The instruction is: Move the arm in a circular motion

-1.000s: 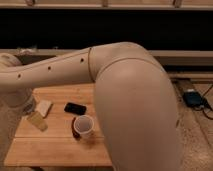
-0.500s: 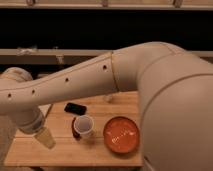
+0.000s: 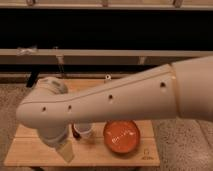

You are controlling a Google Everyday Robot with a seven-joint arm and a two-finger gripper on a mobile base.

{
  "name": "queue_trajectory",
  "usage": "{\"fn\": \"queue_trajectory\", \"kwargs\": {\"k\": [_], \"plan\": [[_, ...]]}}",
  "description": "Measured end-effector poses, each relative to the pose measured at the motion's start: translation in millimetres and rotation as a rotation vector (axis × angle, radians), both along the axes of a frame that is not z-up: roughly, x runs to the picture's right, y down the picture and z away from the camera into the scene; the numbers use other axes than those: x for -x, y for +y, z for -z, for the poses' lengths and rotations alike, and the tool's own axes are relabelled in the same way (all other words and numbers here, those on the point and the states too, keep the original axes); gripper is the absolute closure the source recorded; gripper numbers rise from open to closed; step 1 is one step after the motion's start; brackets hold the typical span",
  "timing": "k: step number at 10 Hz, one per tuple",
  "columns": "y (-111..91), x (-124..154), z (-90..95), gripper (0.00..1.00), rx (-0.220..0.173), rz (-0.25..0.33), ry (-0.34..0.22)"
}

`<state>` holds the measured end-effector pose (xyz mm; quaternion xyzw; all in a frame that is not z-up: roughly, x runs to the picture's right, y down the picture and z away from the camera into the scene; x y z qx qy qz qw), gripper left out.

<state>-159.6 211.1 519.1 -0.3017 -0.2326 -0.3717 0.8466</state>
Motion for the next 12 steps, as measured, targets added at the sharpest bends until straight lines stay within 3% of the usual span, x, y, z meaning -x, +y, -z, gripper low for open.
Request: {"fn": "queue_trajectory", "kwargs": {"k": [2,4,7,12], "plan": [[-6.5,-35.4,-2.1,0.20,0.011,-0.079,0.030],[-27.9,-69.5,-15.8,0.20,0.002,-0.165,0.082],[-77.4,-127.0,-44.0,0.20,-0.055,-0.289,0.192],[-152.1,-186.2,-81.5,0.20,-0.145,-0.376,0.351]]}}
